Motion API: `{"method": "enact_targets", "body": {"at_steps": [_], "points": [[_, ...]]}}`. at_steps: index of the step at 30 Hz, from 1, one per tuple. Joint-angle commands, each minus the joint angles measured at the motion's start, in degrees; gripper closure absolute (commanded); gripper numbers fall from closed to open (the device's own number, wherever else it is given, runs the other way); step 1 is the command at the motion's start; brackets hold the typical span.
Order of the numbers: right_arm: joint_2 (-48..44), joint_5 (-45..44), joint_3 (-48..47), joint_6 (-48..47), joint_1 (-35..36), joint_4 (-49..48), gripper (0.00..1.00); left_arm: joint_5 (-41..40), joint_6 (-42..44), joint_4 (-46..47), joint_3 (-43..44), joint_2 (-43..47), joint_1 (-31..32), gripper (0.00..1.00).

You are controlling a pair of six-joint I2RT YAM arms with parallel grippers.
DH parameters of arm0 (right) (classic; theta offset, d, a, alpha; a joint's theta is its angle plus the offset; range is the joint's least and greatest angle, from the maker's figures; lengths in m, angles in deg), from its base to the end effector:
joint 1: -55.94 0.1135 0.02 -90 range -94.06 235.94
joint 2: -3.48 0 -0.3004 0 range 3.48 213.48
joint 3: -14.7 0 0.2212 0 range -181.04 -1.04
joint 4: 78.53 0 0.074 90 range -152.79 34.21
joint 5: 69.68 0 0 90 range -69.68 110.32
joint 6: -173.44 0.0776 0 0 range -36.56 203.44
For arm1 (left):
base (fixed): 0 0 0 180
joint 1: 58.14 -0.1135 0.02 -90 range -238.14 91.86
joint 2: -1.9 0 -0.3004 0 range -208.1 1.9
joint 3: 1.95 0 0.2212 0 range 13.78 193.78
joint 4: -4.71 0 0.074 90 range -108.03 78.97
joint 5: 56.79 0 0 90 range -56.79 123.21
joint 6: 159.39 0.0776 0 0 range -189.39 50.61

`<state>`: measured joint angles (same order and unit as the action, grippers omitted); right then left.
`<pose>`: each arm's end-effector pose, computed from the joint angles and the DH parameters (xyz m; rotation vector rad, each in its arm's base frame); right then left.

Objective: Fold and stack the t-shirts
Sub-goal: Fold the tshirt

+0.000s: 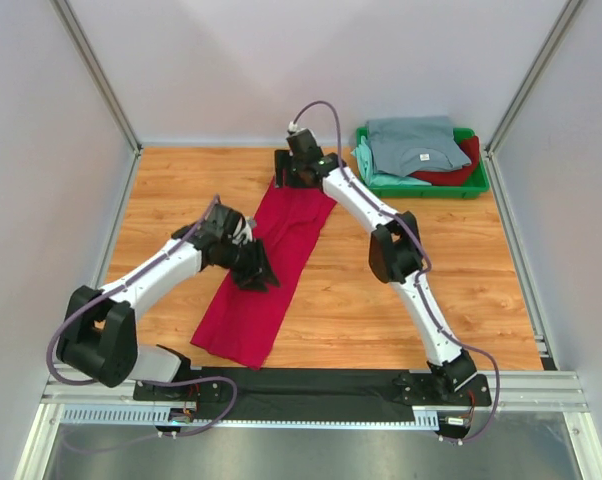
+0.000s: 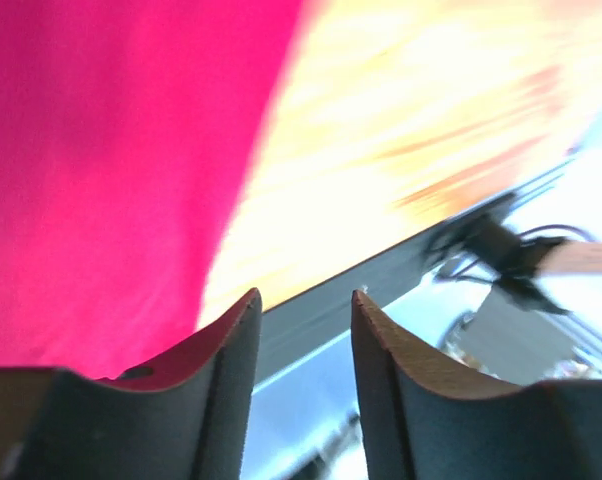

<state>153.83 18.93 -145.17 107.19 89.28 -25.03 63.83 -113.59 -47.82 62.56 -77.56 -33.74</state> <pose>0.5092 0.3327 0.1934 -0.1872 2.3782 0.4587 0.1956 -0.1321 0.2217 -0.3492 2.9374 -0.9994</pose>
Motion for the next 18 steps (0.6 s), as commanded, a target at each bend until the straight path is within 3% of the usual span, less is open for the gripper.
{"method": "enact_targets", "body": {"at_steps": [1, 5, 6, 7, 12, 18], "points": [[-14.52, 0.33, 1.04, 1.38, -2.75, 5.64, 0.30, -3.09, 4.90, -2.31, 12.18, 2.13, -0.06, 0.50], [-22.10, -1.78, 10.34, 2.53, -3.20, 12.77, 0.26, -5.56, 11.32, -6.08, 22.05, -4.29, -1.37, 0.49], [-22.98, -1.25, 12.45, 3.58, -3.02, 12.95, 0.19, -5.65, 11.42, -6.01, 23.20, -5.78, -1.55, 0.49], [-23.77, -0.81, 15.61, 4.54, -2.76, 13.30, 0.00, -6.35, 11.34, -5.75, 24.69, -6.05, -1.90, 0.49], [-22.12, -2.03, 15.12, 5.96, 0.05, 16.20, 0.00, -10.22, 11.68, -6.44, 23.83, -4.31, -3.22, 0.49], [-13.44, -9.58, 7.21, 9.02, 3.66, 20.16, 0.00, -14.17, 10.99, -8.73, 14.87, 2.97, -3.75, 0.51]]}}
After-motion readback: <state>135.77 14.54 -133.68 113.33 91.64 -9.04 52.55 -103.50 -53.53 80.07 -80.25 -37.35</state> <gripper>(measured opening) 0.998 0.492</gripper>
